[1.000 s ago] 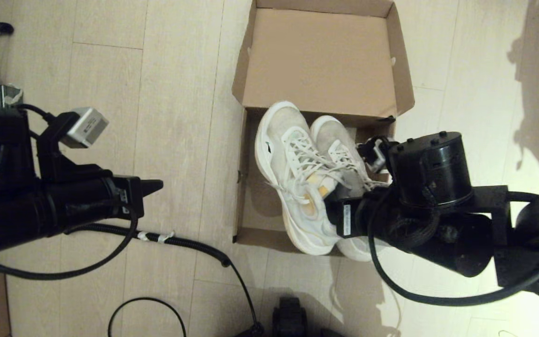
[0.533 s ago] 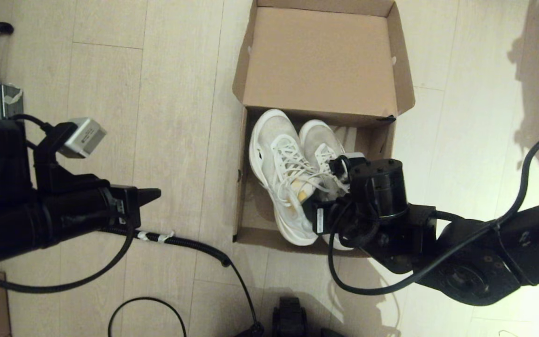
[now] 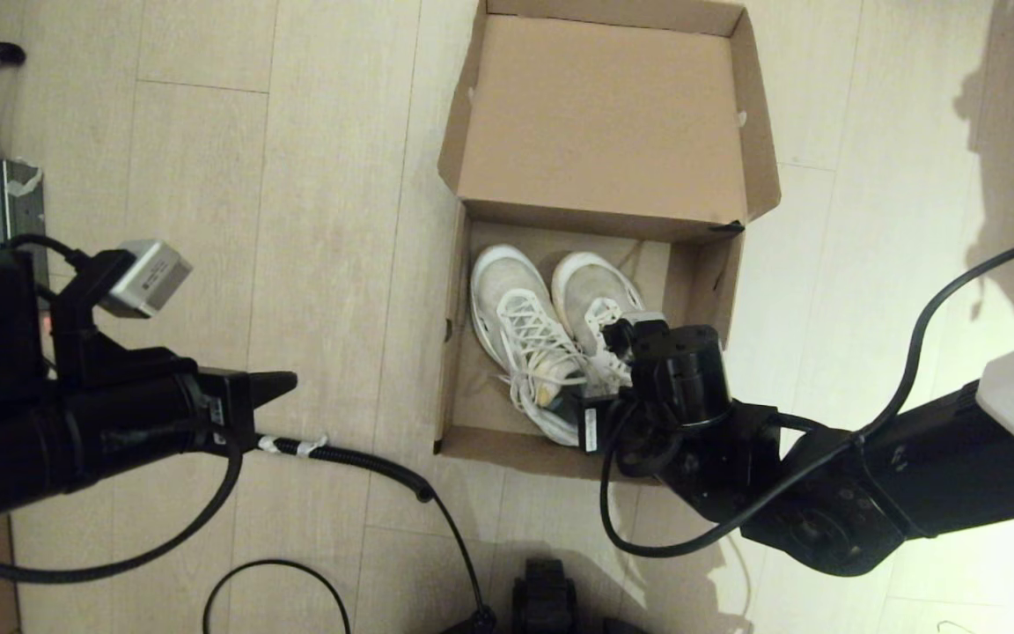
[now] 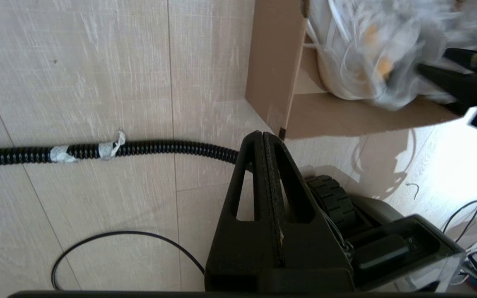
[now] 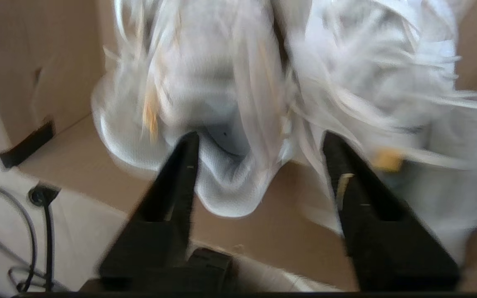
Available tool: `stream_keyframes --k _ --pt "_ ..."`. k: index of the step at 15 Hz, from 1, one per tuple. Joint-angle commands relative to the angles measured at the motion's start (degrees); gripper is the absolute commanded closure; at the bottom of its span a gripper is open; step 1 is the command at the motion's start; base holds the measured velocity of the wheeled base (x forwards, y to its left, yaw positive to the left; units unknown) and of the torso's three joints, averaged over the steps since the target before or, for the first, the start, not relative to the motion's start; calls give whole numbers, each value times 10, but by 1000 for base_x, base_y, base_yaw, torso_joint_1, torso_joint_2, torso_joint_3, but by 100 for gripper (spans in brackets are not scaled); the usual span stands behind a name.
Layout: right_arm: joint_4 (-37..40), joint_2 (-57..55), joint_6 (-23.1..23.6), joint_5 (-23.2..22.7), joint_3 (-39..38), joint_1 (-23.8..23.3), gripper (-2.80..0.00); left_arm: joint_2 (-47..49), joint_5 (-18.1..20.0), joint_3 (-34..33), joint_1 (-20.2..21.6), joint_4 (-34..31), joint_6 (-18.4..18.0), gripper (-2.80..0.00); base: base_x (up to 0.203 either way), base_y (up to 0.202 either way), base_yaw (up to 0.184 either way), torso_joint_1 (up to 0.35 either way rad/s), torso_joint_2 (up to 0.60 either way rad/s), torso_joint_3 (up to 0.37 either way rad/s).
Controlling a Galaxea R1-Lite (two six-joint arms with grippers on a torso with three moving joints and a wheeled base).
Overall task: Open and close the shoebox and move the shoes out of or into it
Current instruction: Put the shoes into the shoe box
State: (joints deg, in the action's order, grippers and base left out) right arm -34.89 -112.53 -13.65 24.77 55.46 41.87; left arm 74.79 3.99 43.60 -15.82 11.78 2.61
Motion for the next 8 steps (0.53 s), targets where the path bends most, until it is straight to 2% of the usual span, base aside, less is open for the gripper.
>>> stream_keyframes --k 1,5,8 --pt "-2 -4 -1 2 -1 0 -280 -11 0 -7 0 1 1 0 0 0 0 0 0 0" --pt "10 85 0 13 -21 1 -280 1 2 -4 -2 3 5 0 0 0 0 0 0 0" --pt "14 166 21 40 -70 -19 -280 59 2 -2 -18 67 5 0 0 0 0 0 0 0"
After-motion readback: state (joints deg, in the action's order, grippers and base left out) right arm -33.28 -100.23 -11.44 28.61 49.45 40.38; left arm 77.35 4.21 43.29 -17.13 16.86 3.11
